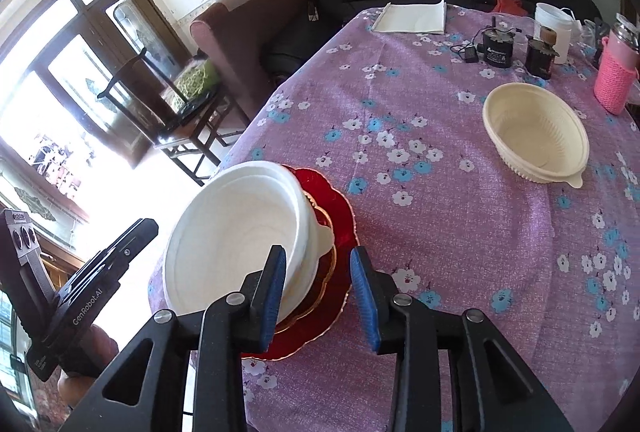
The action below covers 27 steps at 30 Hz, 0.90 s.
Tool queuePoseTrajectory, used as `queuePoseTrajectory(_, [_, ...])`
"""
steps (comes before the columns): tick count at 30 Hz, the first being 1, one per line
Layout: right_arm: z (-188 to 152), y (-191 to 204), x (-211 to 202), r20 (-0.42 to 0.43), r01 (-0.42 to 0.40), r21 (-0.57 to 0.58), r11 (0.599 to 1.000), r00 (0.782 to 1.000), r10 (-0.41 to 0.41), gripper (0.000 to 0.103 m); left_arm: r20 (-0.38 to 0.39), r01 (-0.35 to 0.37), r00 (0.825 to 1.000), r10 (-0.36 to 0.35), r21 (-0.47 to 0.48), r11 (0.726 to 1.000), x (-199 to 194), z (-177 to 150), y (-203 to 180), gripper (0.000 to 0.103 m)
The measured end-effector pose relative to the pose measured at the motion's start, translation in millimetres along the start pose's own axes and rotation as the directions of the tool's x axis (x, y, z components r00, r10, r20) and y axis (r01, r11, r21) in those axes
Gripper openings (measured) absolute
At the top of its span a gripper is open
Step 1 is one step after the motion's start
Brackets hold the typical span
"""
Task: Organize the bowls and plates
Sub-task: 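Open the right gripper to release the white bowl, then move the right gripper to the remaining beige bowl and grip its rim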
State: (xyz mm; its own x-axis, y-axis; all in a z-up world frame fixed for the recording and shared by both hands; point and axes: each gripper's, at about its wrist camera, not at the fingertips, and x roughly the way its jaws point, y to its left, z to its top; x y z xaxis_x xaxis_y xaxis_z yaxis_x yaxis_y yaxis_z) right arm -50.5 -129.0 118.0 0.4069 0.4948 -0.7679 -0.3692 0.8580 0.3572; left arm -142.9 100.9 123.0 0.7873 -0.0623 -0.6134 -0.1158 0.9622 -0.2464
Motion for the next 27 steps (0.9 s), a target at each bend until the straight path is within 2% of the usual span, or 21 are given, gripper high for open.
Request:
queuePoseTrajectory(6, [-7, -41, -29, 0.057, 0.006, 0.088, 0.996, 0.998, -0.011, 0.037, 0.004, 0.060, 0.998, -0.061, 0.091, 0.994, -5, -5, -39, 0.040])
queuePoseTrajectory(9, [-12, -66, -46, 0.103, 0.035, 0.136, 0.990, 0.993, -0.049, 0.038, -0.014, 0.103, 0.995, -0.102, 0.156, 0.982, -4, -12, -68, 0.040])
queuePoseTrajectory(11, [-15, -84, -54, 0.122, 0.043, 0.173, 0.984, 0.990, -0.065, 0.041, -0.043, 0.141, 0.990, -0.135, 0.198, 0.970, -1, -19, -89, 0.041])
queuePoseTrajectory(14, [-22, -119, -66, 0.143, 0.057, 0.246, 0.967, 0.985, -0.094, 0.041, -0.107, 0.209, 0.977, -0.187, 0.279, 0.937, 10, -38, -131, 0.045])
queuePoseTrajectory(16, [-25, -143, -71, 0.147, 0.079, 0.299, 0.951, 0.981, -0.128, 0.041, -0.157, 0.241, 0.967, -0.200, 0.315, 0.918, 23, -52, -153, 0.055])
queuePoseTrajectory(21, [-27, -197, -79, 0.136, 0.118, 0.415, 0.902, 0.972, -0.190, 0.041, -0.307, 0.296, 0.934, -0.184, 0.376, 0.878, 77, -93, -203, 0.055])
queuePoseTrajectory(23, [-25, -213, -78, 0.125, 0.132, 0.439, 0.889, 0.971, -0.206, 0.041, -0.350, 0.274, 0.926, -0.140, 0.371, 0.887, 101, -104, -209, 0.055])
queuePoseTrajectory(25, [-20, -224, -75, 0.113, 0.138, 0.465, 0.874, 0.970, -0.214, 0.041, -0.385, 0.279, 0.914, -0.132, 0.357, 0.891, 118, -112, -212, 0.055])
queuePoseTrajectory(26, [-15, -228, -72, 0.113, 0.135, 0.470, 0.872, 0.971, -0.211, 0.041, -0.384, 0.270, 0.915, -0.123, 0.358, 0.893, 123, -115, -213, 0.055])
queuePoseTrajectory(27, [-11, -230, -69, 0.112, 0.136, 0.472, 0.871, 0.971, -0.213, 0.041, -0.352, 0.251, 0.929, -0.112, 0.381, 0.890, 121, -117, -216, 0.055])
